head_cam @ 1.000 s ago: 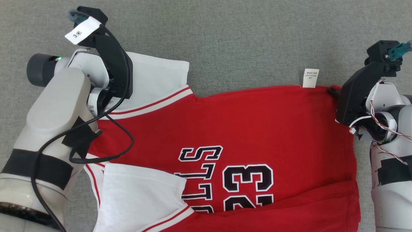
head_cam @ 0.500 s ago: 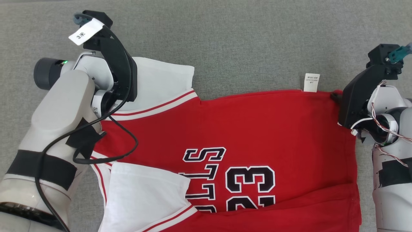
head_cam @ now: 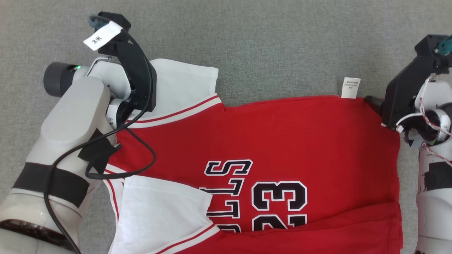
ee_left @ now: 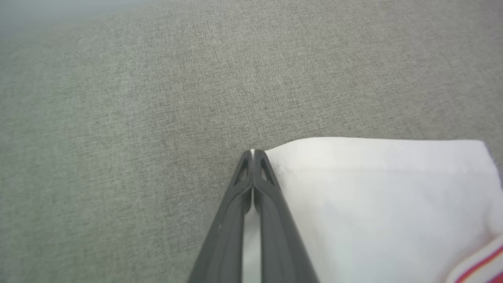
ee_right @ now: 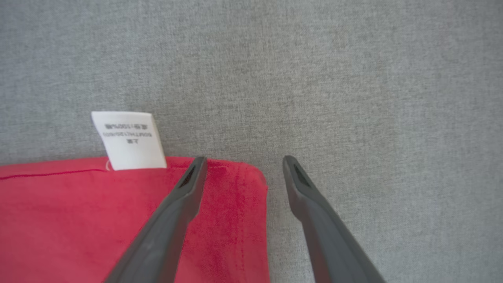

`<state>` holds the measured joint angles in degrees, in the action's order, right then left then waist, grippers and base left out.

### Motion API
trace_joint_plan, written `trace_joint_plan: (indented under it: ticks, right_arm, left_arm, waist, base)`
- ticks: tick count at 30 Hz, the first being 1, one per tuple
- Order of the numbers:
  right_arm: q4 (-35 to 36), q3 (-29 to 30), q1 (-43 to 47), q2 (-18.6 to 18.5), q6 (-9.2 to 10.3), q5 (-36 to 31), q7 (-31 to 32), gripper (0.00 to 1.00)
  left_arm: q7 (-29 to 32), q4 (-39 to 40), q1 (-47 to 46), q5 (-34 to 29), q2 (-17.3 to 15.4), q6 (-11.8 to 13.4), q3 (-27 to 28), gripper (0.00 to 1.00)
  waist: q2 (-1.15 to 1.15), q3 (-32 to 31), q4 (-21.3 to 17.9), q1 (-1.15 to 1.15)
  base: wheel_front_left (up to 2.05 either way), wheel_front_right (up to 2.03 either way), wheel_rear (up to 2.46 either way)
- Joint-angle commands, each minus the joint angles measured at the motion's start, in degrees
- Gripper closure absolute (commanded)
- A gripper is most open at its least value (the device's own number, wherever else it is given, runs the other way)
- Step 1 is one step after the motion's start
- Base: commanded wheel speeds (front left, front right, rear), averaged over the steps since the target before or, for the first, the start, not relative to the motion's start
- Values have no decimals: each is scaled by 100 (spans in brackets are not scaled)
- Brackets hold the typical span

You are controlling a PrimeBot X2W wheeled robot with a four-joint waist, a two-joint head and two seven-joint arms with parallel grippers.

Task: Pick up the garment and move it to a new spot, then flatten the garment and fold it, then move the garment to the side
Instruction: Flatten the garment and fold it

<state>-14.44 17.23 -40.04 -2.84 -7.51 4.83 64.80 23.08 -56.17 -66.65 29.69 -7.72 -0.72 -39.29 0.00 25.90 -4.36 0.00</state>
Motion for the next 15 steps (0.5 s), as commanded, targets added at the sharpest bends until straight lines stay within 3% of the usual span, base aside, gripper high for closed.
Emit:
trace_joint_plan:
  ticks: [1, 6, 7, 9, 10, 15]
  right_arm:
    - [7, 26, -91, -18, 6, -64, 16, 0]
    - [-128, -5, -110, -15, 5, -38, 90, 0]
    - [-149, -25, -86, -10, 5, -14, 91, 32]
    - [-164, -75, -38, -9, 5, -5, 58, 68]
    - [-155, -104, -22, -28, 6, 1, 24, 100]
    - [-184, -167, 3, -112, 6, 69, -38, 100]
  left_arm:
    - [-23, -15, -71, 24, -3, -15, -17, 100]
    - [-26, -33, -107, 33, 16, -21, -61, 100]
    - [-30, -41, -112, 40, 20, -27, -66, 100]
    - [-36, -58, -114, 45, 27, -43, -79, 100]
    - [-41, -67, -116, 55, 27, -50, -83, 100]
    - [-82, -116, -137, 80, 17, -59, -92, 100]
  waist:
    - [0, 39, 19, 0]
    - [0, 112, 52, 0]
    - [0, 117, 55, 0]
    - [0, 122, 60, 0]
    - [0, 120, 63, 0]
    - [0, 83, 62, 0]
  base:
    - [0, 0, 0]
    - [0, 0, 0]
    - [0, 0, 0]
    - [0, 0, 0]
    - [0, 0, 0]
    - [0, 0, 0]
